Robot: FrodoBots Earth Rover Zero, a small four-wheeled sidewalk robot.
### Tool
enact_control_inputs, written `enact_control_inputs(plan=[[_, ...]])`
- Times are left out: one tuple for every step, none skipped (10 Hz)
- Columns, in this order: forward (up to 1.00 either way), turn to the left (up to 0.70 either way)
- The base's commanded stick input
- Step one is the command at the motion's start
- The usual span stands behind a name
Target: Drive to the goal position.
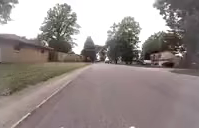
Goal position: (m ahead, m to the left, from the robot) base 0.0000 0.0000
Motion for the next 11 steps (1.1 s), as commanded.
enact_control_inputs(plan=[[0.70, 0.00], [0.70, 0.00], [0.70, 0.00], [0.70, 0.00], [0.70, 0.00], [0.70, 0.00], [0.70, 0.00], [0.70, 0.00], [0.70, 0.00], [0.70, 0.00], [0.70, 0.00]])
